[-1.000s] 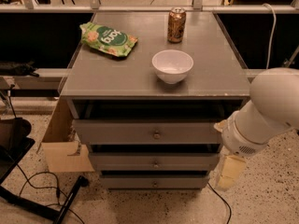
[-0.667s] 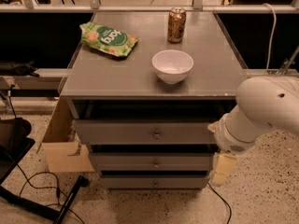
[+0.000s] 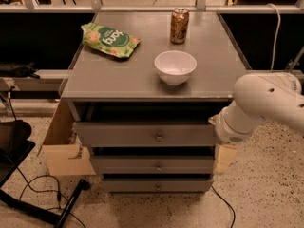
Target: Open top drawer
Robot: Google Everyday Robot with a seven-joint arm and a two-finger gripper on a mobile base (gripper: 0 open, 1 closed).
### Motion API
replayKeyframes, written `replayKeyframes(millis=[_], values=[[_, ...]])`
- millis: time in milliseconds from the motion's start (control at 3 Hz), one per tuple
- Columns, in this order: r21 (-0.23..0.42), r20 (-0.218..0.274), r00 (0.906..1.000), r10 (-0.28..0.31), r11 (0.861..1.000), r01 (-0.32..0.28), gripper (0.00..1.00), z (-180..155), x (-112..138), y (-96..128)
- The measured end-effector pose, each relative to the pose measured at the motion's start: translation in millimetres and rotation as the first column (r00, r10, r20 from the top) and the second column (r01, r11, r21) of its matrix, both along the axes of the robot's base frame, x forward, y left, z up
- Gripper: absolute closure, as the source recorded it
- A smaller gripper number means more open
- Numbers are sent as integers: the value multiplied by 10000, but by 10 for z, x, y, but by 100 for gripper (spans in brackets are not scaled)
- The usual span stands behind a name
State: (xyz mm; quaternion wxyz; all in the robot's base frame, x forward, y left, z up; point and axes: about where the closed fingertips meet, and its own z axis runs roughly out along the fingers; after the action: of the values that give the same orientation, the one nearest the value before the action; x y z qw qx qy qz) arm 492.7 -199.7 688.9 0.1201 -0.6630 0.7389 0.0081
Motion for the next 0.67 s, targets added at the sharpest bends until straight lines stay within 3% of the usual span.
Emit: replayKeyframes(millis=[667], values=[[-475, 339, 9987, 367, 9983, -351, 0, -269, 401, 191]])
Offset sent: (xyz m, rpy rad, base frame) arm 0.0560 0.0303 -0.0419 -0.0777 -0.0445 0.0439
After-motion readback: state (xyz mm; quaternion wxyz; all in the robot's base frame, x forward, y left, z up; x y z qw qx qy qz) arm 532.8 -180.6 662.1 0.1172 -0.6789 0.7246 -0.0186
